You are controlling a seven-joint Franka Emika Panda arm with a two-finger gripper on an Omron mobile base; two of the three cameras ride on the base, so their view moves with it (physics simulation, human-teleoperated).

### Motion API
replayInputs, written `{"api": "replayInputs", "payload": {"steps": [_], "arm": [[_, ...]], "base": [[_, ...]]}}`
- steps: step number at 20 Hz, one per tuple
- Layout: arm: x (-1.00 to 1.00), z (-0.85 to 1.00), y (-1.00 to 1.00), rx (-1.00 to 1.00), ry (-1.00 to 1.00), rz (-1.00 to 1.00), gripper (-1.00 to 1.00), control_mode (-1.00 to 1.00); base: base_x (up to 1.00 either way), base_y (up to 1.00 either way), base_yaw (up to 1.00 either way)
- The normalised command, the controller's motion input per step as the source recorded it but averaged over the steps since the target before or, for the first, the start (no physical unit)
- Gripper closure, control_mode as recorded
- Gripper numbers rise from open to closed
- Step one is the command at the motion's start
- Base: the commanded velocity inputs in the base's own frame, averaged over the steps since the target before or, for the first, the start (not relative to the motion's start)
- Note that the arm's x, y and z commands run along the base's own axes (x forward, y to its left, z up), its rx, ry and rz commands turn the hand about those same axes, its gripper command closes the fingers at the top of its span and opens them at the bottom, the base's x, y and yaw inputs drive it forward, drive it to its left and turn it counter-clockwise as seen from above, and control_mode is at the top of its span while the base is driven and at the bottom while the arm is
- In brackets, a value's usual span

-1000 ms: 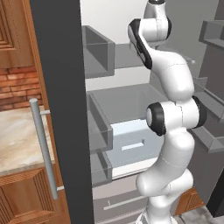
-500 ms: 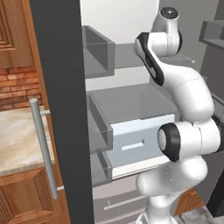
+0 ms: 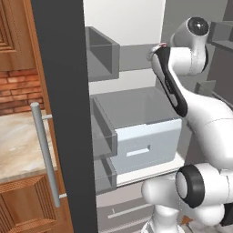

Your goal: Gather the onion and eggplant from the fridge and place them on a tray on the dining counter. Then gather the chicken drumstick and steak from the fridge and place them on the other tray.

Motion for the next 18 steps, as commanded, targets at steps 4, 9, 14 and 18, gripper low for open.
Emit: {"api": "replayInputs", "payload": {"steps": [4,9,14,18], "arm": [[-0.98,0.02,0.01,0.03,-0.01,0.00,1.00,-1.00],[-1.00,-0.33,0.00,0.01,-0.03,0.00,1.00,-1.00],[-0.91,-0.32,0.13,0.00,0.02,0.00,1.00,-1.00],[-0.88,-0.37,0.19,0.00,0.02,0.00,1.00,-1.00]], "base": [[0.00,0.00,0.00],[0.00,0.00,0.00],[0.00,0.00,0.00],[0.00,0.00,0.00]]}}
